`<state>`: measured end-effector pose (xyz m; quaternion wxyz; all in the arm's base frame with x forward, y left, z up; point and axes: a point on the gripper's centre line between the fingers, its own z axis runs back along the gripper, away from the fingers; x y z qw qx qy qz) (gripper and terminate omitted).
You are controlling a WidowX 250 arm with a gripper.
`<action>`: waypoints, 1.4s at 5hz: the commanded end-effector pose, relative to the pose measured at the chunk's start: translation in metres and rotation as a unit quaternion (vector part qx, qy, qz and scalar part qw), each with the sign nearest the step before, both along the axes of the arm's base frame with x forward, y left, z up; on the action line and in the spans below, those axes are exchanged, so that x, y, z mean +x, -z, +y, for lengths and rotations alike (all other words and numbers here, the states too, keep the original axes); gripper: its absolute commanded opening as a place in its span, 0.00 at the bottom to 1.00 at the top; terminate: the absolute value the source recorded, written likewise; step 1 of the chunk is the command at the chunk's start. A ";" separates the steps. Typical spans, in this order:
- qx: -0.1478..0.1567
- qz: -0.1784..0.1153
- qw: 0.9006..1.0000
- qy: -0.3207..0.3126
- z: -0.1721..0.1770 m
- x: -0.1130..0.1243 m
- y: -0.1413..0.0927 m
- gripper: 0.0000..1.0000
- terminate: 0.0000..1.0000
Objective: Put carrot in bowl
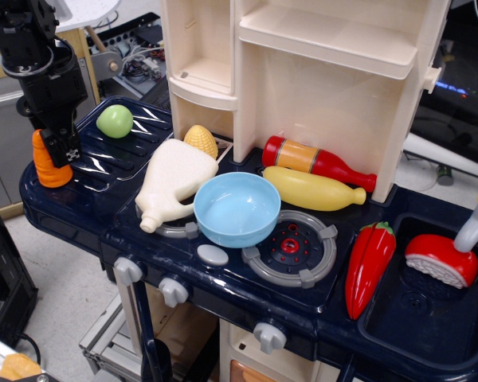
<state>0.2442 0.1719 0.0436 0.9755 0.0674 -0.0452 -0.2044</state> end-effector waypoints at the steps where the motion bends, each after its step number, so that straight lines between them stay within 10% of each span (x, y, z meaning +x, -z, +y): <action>1: 0.020 -0.024 0.997 -0.064 -0.064 0.007 -0.064 0.00 0.00; 4: -0.023 -0.075 0.990 -0.113 -0.179 0.024 -0.084 0.00 0.00; 6: -0.047 -0.104 0.989 -0.095 -0.191 0.043 -0.066 0.00 0.00; 7: -0.060 -0.121 0.988 -0.076 -0.189 0.042 -0.062 1.00 1.00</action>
